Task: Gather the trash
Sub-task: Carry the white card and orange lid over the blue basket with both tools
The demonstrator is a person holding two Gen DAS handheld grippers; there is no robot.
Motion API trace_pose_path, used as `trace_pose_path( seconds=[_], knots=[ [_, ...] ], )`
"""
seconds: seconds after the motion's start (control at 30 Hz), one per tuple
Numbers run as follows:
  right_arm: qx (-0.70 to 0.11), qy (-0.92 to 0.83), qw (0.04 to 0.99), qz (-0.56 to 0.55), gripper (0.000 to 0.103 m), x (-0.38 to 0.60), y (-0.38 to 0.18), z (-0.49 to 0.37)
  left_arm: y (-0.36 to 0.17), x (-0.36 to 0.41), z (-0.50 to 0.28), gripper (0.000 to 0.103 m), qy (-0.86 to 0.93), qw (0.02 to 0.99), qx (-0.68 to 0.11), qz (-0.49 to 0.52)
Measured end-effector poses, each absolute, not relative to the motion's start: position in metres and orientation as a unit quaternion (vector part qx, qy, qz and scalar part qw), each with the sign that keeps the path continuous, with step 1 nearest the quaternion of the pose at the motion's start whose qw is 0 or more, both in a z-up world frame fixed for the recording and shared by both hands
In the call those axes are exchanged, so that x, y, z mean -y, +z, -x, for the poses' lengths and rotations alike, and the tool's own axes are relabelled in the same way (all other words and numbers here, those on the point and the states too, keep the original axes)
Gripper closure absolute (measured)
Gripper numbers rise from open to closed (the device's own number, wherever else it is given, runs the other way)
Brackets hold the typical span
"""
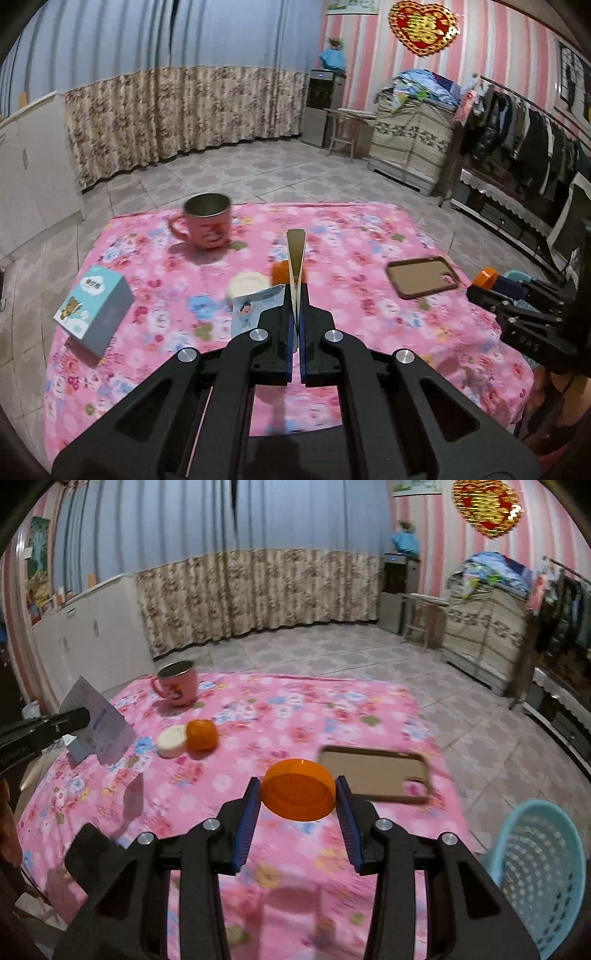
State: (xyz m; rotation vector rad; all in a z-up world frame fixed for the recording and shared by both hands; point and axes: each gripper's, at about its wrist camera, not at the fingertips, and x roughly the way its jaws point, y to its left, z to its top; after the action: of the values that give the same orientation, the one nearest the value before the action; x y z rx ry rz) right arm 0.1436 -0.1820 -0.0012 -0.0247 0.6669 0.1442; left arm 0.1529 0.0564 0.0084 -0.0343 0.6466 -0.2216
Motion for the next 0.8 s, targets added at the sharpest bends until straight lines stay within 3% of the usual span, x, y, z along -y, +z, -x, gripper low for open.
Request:
trace_pose_path(
  seconds=[0.8],
  knots=[
    [-0.262,-0.099,0.958,-0.062,0.062,0.379,0.010,-0.056,0.005,0.144,-0.144,0.103,-0.223,0.920,-0.321,-0.041]
  ],
)
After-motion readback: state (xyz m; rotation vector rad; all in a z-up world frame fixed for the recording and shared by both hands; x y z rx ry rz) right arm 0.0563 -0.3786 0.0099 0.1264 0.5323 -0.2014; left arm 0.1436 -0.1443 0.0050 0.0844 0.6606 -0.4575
